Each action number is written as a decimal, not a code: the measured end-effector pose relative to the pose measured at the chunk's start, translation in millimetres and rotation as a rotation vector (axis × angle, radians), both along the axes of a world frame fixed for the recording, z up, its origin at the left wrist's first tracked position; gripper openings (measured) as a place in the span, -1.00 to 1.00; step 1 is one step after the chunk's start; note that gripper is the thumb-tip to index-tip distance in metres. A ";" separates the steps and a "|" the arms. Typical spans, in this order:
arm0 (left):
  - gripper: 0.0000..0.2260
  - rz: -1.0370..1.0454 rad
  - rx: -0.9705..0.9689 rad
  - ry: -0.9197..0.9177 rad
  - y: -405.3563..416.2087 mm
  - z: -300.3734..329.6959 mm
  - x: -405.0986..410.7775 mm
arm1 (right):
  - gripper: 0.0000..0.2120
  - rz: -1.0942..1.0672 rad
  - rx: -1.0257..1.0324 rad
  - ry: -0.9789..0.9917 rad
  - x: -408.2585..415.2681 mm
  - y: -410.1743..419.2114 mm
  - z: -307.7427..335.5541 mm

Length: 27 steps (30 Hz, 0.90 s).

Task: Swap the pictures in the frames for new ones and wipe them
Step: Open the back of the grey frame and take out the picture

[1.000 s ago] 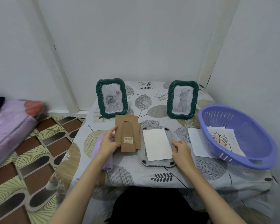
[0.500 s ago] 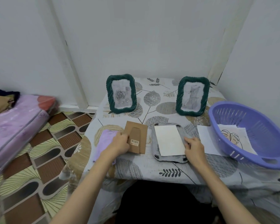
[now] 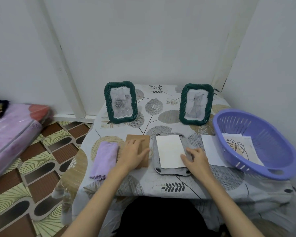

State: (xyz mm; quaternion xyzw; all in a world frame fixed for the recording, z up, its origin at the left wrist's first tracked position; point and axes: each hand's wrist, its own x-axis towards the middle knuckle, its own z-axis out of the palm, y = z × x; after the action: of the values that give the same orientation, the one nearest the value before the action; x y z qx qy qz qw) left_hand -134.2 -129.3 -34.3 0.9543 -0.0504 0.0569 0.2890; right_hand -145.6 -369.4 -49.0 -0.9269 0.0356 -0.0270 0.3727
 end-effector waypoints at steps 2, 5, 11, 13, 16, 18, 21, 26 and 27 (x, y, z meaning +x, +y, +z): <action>-0.56 -0.049 -0.068 -0.004 -21.3 0.7 -1.4 | -0.48 -0.011 -0.009 0.020 -0.9 -0.2 0.1; -0.48 -0.079 -0.114 0.069 -44.4 -3.9 -1.1 | -0.39 -0.030 -0.038 0.035 -0.9 0.8 0.4; -0.49 -0.068 -0.127 0.152 -51.4 -10.9 0.2 | -0.44 -0.039 -0.032 -0.003 -1.9 5.6 -2.7; -0.52 -0.049 -0.108 0.151 -47.7 -12.3 -0.1 | -0.47 -0.038 -0.007 -0.016 -2.0 8.6 -4.8; -0.53 -0.036 -0.108 0.154 -40.9 -14.2 0.4 | -0.52 -0.045 0.037 -0.020 -1.4 13.6 -7.2; -0.52 -0.040 -0.124 0.158 -40.2 -13.9 -0.6 | -0.61 -0.084 0.074 -0.029 -0.2 15.0 -8.1; -0.52 -0.040 -0.121 0.155 -43.3 -13.2 -1.0 | -0.79 -0.158 0.143 -0.036 3.0 15.0 -6.9; -0.54 -0.050 -0.119 0.154 -44.0 -12.4 -1.2 | -0.83 -0.207 0.177 -0.010 10.1 11.7 -8.4; -0.55 -0.053 -0.127 0.154 -43.5 -12.0 -1.4 | -0.84 -0.212 0.178 -0.010 10.4 10.4 -9.3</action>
State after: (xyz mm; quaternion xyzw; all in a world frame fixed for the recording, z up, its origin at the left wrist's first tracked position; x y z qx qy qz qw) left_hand -135.6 -172.7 -46.4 0.9339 -0.0493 -0.0213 0.3534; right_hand -135.2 -359.0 -58.3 -0.8810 0.1339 -0.0678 0.4487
